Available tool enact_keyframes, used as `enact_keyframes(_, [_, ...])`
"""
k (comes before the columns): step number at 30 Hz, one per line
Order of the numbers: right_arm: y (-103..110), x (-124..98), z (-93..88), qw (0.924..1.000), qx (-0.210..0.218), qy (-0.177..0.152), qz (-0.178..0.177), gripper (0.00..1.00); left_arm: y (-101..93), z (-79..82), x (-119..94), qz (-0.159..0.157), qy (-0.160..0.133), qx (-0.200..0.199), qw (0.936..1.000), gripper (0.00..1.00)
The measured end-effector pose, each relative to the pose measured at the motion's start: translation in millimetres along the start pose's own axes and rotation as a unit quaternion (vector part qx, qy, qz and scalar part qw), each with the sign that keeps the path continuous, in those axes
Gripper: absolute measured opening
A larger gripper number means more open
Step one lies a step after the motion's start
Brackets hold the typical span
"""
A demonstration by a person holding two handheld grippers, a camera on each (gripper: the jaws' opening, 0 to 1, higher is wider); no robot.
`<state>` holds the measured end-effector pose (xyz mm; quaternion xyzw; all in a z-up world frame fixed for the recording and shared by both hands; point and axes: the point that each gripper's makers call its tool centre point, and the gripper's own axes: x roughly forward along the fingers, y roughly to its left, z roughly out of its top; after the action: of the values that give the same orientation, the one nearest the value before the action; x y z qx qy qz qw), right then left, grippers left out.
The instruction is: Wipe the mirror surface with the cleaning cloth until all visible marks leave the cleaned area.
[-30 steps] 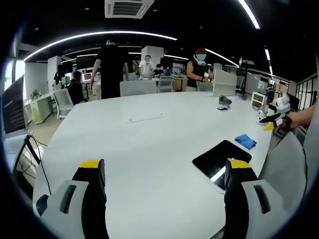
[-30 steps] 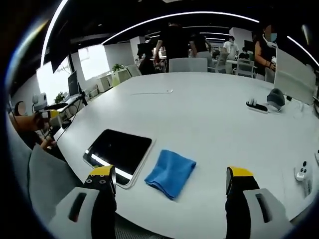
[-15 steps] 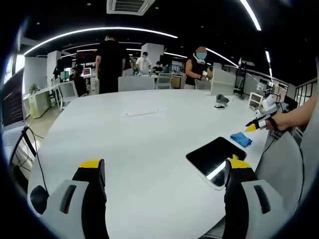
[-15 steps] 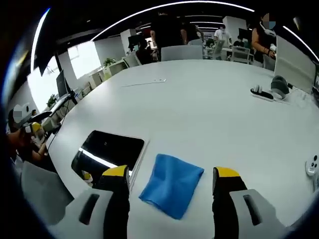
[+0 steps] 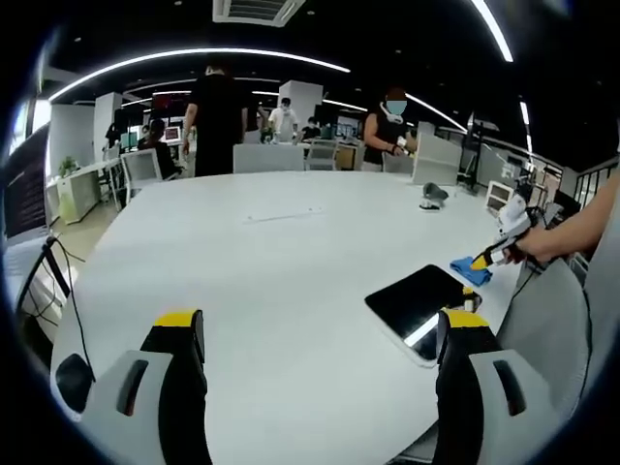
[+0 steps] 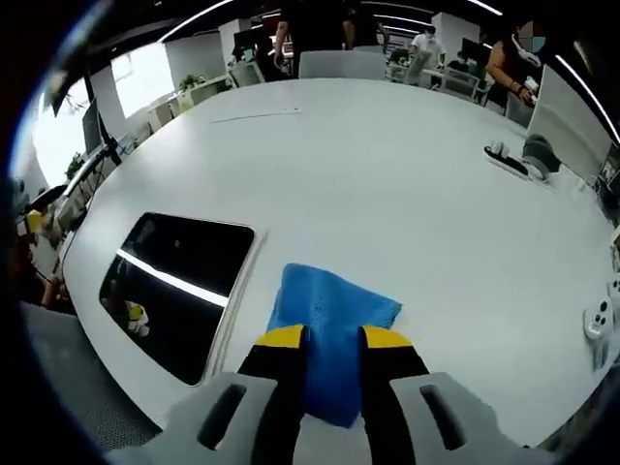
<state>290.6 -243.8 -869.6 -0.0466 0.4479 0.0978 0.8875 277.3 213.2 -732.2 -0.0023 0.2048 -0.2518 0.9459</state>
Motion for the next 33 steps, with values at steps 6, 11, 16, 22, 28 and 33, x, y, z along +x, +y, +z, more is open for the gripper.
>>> enact_keyframes(6, [6.0, 3.6, -6.7, 0.9997, -0.017, 0.017, -0.001, 0.10, -5.2, -2.4, 4.0, -0.005, 0.010, 0.007, 0.9999, 0.99])
enact_keyframes(11, [5.4, 4.2, -4.3, 0.9998, -0.014, 0.012, -0.012, 0.02, -6.0, 4.5, 5.5, -0.007, 0.009, 0.015, 0.9998, 0.99])
enact_keyframes(16, [2.9, 5.3, -3.1, 0.9994, -0.012, 0.028, -0.017, 0.00, -4.9, 4.1, 7.7, -0.004, 0.008, 0.013, 0.9999, 0.99])
enact_keyframes(22, [0.2, 5.9, -3.8, 0.9992, 0.020, 0.036, 0.002, 0.00, -14.5, 1.3, 11.8, -0.011, 0.008, 0.012, 0.9998, 0.99])
enact_keyframes(28, [1.1, -1.2, 5.1, 0.9979, 0.051, 0.036, 0.015, 0.00, -23.6, -0.2, 10.4, -0.028, 0.010, 0.036, 0.9989, 0.99])
enact_keyframes(33, [10.6, -4.7, 11.7, 0.9978, 0.054, 0.032, 0.022, 0.00, -19.9, -0.8, 6.8, -0.023, 0.004, 0.028, 0.9993, 0.99])
